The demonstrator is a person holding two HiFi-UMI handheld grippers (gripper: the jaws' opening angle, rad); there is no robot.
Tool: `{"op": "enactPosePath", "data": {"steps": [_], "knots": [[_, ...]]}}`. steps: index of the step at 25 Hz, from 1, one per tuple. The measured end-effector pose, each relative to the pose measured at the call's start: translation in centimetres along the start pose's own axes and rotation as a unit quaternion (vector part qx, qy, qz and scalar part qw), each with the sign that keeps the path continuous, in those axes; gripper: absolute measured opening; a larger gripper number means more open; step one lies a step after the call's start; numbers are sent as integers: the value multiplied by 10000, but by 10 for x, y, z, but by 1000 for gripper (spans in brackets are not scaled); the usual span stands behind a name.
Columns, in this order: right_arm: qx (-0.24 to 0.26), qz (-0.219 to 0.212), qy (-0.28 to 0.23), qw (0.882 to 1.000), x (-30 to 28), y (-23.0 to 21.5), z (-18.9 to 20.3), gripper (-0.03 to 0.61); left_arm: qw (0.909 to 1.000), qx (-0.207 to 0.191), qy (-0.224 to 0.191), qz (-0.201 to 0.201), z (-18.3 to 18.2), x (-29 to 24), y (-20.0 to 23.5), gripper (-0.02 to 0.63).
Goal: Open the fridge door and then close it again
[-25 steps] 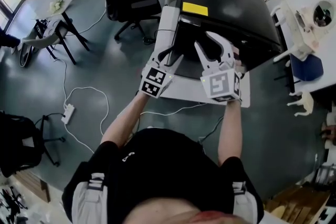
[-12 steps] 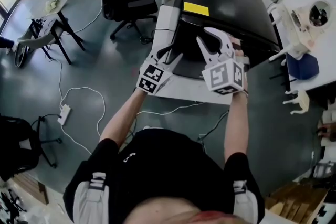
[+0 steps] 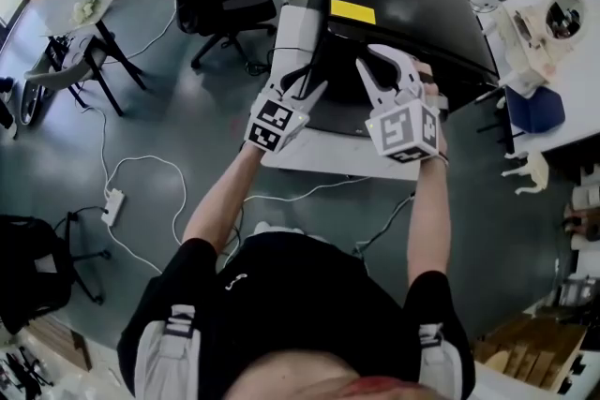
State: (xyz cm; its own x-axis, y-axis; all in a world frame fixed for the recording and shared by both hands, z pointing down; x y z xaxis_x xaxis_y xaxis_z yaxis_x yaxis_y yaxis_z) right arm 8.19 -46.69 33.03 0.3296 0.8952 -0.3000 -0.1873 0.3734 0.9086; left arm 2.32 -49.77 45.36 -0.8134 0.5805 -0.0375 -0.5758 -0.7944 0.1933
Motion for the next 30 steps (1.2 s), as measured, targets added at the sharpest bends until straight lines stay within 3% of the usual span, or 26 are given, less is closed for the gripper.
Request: {"op": "enactPosePath", "data": {"steps": [2,4,10,23,30], "knots": [[22,45,60,10000,1,0,-1,63,9999,106,-31,28,0,0,3,168],[4,72,118,9999,1,0,-1,61,9996,268,-31,107,0,1,7,223],[-101,-12,89,9999,1,0,0,57,9970,156,98,745,-5,-9,-2,213],[-151,-88,260,9995,7,2,-1,43,9982,232,216,503,-3,-6,-8,208],[-190,-140,-125,9996,35,11,-4,44,9991,148,148,363,2,14,-35,196]]}}
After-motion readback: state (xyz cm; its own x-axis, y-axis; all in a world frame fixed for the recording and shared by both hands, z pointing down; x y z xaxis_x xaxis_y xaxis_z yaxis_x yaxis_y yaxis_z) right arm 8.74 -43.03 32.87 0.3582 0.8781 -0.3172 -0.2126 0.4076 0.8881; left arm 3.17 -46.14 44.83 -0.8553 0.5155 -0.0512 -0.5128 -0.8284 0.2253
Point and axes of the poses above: the fingertips, and each gripper's own axes: x backward along the fingers, y to its left, z out of its underside, the point moved 2 cm from there along x, backward along the fingers, and after that the axes turned 12 degrees about x, right-handed, at the moved point
